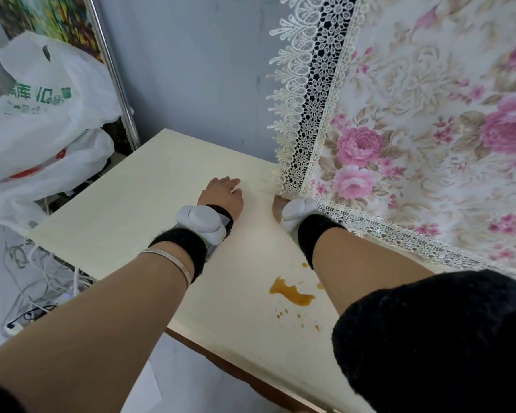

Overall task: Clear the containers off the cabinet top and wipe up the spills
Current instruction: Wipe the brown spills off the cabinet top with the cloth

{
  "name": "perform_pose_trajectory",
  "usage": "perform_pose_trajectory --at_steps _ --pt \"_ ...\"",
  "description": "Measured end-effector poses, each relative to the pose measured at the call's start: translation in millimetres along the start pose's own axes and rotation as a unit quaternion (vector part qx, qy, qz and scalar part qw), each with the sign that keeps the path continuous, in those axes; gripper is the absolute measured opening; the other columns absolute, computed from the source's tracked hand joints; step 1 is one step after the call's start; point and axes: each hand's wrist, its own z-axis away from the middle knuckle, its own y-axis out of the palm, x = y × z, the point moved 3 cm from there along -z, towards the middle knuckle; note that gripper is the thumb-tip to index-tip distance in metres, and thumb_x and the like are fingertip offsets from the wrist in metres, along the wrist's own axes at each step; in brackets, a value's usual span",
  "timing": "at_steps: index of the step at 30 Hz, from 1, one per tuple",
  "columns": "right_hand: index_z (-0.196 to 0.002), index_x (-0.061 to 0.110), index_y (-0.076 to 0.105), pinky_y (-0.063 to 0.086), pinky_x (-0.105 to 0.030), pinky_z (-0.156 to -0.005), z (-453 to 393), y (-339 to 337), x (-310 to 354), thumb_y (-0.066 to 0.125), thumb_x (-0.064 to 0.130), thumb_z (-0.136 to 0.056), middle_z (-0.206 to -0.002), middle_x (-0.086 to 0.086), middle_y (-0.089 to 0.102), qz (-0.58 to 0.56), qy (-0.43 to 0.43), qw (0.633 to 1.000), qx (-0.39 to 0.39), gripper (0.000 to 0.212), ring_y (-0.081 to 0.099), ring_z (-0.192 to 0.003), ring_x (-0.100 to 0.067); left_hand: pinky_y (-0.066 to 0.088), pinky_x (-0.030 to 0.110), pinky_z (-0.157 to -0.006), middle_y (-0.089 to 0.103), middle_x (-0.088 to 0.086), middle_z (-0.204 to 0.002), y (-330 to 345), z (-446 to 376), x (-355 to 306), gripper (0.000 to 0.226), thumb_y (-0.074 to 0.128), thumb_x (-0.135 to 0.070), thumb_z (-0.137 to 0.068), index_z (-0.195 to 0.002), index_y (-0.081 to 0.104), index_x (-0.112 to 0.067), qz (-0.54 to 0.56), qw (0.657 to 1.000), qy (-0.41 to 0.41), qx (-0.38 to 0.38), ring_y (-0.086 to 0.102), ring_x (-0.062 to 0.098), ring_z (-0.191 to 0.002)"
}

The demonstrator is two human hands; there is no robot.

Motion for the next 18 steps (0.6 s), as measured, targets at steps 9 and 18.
perform_pose_trajectory --at_steps 9,18 --pt "-0.137 -0.007 0.042 0.035 -0.037 -0.105 42.9 20.9 24.5 0.036 0.011 -0.103 -0.143 -0.025 0.044 0.039 -0.025 0.999 0.024 0.039 0.042 -0.133 -0.036 0.014 0.033 -0.121 0.028 -0.005 -0.157 -22.4 31.0 -0.7 0.044 0.032 -0.022 -0.099 -0.143 0.040 -0.027 0.003 1.000 -0.002 -0.006 0.013 0.015 -0.149" --pt "-0.139 0.009 0.045 0.027 -0.048 -0.112 47.4 41.0 16.0 0.036 0.028 -0.103 -0.146 -0.017 0.042 0.094 -0.036 0.995 -0.005 0.043 0.038 -0.136 -0.036 0.028 0.027 -0.109 0.050 -0.005 -0.136 -22.0 67.5 -23.7 0.055 0.054 -0.059 -0.079 -0.129 0.054 -0.035 0.129 0.989 0.046 0.046 0.041 0.018 -0.132"
